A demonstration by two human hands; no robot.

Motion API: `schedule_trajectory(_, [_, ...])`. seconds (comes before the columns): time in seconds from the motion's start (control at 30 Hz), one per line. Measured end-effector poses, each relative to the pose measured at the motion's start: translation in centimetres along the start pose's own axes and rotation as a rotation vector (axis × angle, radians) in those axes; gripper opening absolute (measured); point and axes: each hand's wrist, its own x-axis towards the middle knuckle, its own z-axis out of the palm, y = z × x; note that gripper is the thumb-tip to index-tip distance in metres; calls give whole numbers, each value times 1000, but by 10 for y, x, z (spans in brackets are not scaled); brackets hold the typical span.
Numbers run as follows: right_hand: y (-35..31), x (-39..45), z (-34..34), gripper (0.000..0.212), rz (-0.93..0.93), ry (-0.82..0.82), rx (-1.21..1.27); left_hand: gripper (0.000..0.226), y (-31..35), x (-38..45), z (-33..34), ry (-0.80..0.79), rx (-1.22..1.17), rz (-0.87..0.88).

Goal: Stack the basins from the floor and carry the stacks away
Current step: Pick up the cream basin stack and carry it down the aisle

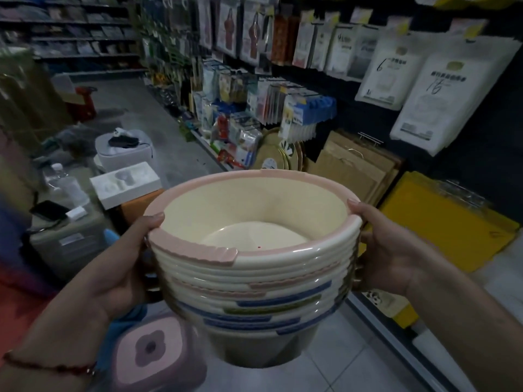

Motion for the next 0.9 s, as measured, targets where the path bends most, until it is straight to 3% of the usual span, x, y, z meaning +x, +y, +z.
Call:
schedule_trajectory(0.17, [-26, 37, 19, 63, 59, 64, 31, 70, 32, 55, 1, -16, -5, -65])
schedule_trajectory(0.47, [-78, 108, 34, 69, 64, 67, 64, 77, 73, 116, 23, -12, 34, -42])
schedule_trajectory(0.73, [-138, 188, 27, 77, 143, -72, 82, 73, 113, 166, 64, 41, 64, -33])
schedule_trajectory(0.9, [-192, 245, 15, 51, 129, -179, 32, 60, 134, 222, 97, 114, 85, -64])
